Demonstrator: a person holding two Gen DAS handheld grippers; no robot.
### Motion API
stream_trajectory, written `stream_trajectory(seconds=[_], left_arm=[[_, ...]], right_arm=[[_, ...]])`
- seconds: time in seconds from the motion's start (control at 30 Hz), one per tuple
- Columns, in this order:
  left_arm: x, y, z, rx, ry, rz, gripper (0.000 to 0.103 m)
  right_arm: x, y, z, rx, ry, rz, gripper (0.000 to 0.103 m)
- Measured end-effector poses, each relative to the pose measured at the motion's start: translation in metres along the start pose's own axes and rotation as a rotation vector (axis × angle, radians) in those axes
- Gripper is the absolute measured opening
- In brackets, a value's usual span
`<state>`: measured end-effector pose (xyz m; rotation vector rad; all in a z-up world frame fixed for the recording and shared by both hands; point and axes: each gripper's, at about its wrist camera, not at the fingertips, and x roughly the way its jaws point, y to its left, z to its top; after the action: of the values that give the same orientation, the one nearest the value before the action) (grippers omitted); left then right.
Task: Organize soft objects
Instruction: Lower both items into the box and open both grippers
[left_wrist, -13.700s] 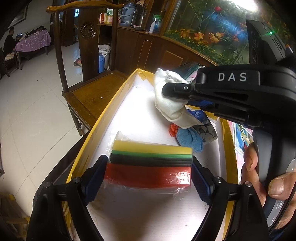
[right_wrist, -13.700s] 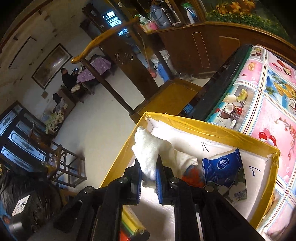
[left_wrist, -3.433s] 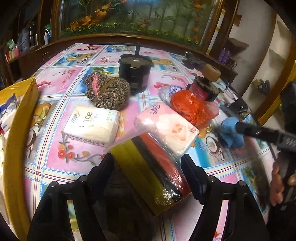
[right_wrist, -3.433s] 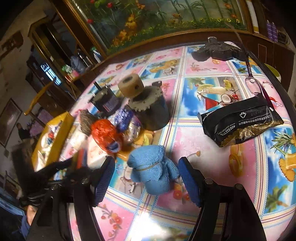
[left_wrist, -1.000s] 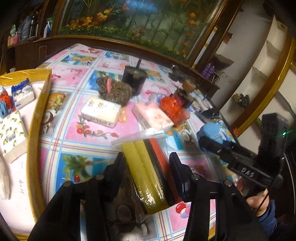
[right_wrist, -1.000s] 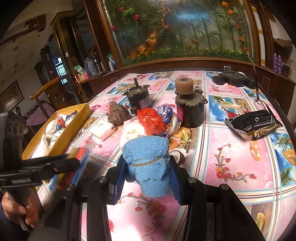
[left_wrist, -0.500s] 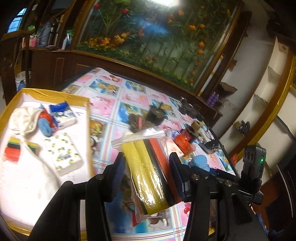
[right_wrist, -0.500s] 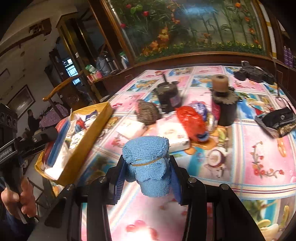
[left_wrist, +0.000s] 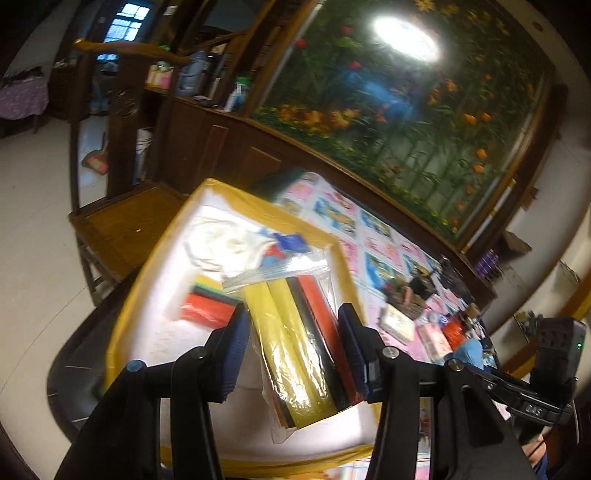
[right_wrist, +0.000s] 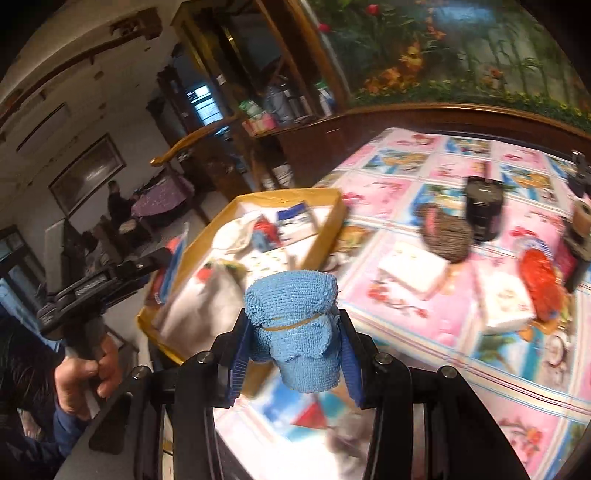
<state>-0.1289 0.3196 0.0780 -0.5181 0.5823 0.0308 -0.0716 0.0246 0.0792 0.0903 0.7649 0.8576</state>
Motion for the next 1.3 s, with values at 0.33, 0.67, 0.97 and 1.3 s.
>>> stream_trajectory(seconds=[0.33,0.67,0.97,1.3], left_arm=[[0.011,0.030,-0.013,0.017,0.051,0.085,0.048],[0.015,0.027,-0.018,0.083,0.052,0.135,0.048],[0.019,0.019,-0.020,0.138,0.071,0.155,0.051],[0.014,0.008,-0.015,0.139,0.056,0.125,0.064]], right_arm=[[0.075,0.080,0.000,-0.183,0.114,0.020,0.048],[0.119,0.082,-0.013,-0.200,0.200,-0.022,0.048],[0.122,0.083,-0.018,-0.210,0.203,-0.029,0.052],[0.093,0.074,-0.010,-0.166,0.138,0.024,0.062]])
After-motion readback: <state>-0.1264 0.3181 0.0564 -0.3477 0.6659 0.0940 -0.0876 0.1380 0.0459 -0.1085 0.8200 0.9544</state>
